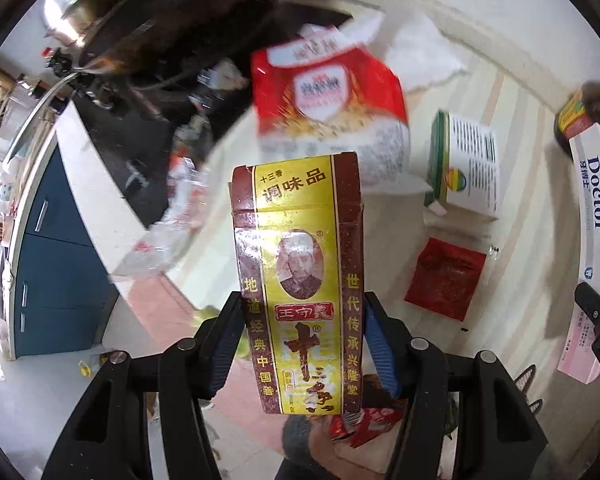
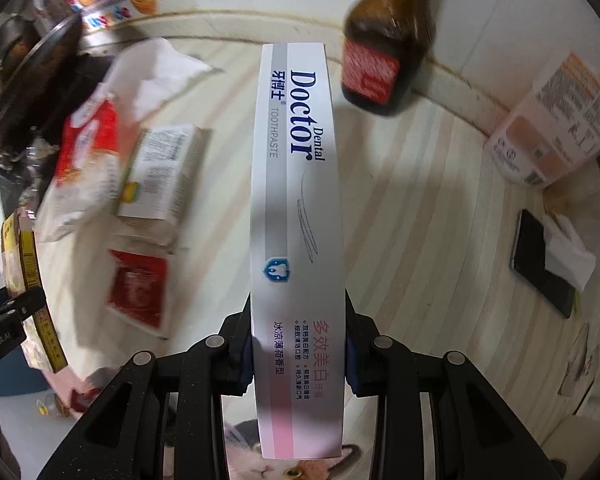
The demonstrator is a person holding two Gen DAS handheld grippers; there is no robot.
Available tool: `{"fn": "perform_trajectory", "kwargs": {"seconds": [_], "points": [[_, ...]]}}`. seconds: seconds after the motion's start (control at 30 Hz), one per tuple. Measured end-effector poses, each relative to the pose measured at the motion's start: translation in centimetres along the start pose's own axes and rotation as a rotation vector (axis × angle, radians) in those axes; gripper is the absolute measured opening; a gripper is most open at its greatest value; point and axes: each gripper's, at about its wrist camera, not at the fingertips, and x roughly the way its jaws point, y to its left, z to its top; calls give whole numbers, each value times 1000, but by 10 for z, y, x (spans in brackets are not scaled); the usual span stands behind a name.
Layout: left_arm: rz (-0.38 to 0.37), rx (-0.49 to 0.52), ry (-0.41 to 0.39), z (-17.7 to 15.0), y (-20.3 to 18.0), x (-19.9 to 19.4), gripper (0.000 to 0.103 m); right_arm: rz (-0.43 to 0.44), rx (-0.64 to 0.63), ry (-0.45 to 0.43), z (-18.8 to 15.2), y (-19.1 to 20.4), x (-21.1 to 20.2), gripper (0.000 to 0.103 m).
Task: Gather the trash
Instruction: 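Grasp the white toothpaste box with the right tool while the left tool grasps the yellow seasoning box, then carry both boxes to the white trash bin and release them inside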
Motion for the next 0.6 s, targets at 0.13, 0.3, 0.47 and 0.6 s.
{"fn": "perform_trajectory", "kwargs": {"seconds": [0.13, 0.3, 0.47, 0.6], "points": [[-44, -62, -54, -16, 28, -20, 55, 23, -32, -34, 23, 28, -61, 36], [-66, -143, -116, -50, 71, -32, 55, 81, -95, -74, 12, 83, -104, 36], [-51, -217, -131, -65, 126, 14, 55, 139, -176, -92, -15, 158, -124, 36], [-23, -301, -122, -107, 191, 21, 55, 199, -258, -73, -51, 230, -132, 36]]}}
